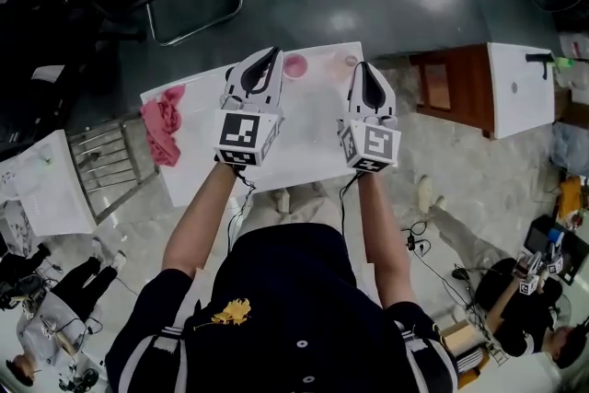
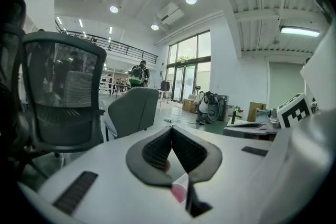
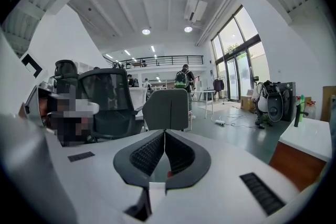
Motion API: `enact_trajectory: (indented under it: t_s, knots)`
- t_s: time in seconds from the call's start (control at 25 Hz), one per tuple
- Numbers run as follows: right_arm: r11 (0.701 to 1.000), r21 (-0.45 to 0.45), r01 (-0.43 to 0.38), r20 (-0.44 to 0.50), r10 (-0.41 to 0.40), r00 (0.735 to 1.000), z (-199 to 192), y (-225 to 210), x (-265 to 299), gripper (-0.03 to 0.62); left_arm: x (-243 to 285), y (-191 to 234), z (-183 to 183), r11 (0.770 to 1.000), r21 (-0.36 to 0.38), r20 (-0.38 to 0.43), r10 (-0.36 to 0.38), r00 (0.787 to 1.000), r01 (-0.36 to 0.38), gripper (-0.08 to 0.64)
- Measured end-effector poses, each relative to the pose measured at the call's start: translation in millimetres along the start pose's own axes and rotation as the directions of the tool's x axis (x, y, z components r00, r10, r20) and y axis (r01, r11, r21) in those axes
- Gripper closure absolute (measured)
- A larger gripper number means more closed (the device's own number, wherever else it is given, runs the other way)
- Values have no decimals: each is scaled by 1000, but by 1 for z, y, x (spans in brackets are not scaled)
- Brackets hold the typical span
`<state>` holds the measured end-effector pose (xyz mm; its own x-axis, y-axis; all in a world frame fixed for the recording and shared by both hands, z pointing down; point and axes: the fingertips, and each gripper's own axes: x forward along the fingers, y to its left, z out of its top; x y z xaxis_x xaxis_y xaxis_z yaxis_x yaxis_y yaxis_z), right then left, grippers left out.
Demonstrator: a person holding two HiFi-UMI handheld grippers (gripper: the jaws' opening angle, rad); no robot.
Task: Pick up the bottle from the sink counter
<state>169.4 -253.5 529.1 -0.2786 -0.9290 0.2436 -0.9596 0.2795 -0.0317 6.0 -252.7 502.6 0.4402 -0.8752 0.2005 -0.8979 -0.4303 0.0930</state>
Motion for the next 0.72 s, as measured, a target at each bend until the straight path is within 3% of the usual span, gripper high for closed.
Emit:
enact_trajectory:
  t_s: [0.72]
  knots:
    - [999,4,34,-86,-33,996,-43,-14,30,550,19,16,-33,1000,-21,-42,19,999,-20,541]
